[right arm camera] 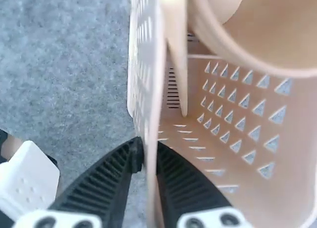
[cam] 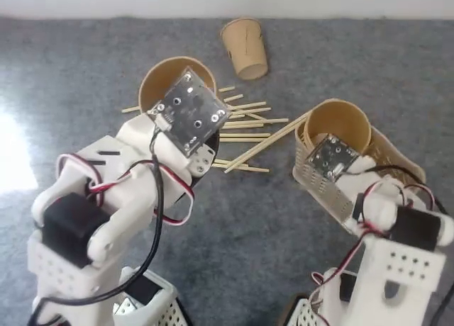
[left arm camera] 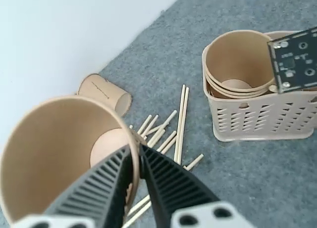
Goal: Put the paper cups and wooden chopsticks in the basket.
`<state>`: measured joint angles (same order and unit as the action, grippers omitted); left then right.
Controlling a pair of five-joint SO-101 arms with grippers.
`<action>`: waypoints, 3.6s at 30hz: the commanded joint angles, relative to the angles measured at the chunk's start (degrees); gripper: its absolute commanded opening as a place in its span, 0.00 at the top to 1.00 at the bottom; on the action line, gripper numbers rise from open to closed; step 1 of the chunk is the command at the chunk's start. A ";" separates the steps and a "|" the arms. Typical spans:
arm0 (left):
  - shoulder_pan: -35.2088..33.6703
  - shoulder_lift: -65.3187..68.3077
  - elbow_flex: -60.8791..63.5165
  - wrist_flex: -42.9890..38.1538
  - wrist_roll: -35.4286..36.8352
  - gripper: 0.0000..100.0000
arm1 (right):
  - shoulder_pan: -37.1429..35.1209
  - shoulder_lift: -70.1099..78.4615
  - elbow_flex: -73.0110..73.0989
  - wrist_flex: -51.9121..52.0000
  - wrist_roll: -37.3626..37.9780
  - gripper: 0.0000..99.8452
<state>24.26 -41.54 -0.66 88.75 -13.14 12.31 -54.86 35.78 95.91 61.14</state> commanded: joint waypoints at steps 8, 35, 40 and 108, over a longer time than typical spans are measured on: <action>0.26 -1.67 2.33 -7.56 -0.18 0.99 | -1.36 1.63 -7.21 -2.51 -9.23 0.90; 15.03 8.97 9.36 -40.18 5.36 0.99 | 20.35 -5.32 -29.63 -8.57 -18.37 0.80; 20.31 11.43 9.27 -42.37 5.36 0.99 | 35.38 -4.09 -19.96 -20.79 -20.22 0.81; 26.02 32.70 -3.47 -37.10 8.97 0.78 | 46.37 -3.65 4.40 -31.08 -19.87 0.84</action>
<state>50.64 -7.96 -1.19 50.24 -5.05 58.37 -58.64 40.53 64.44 41.63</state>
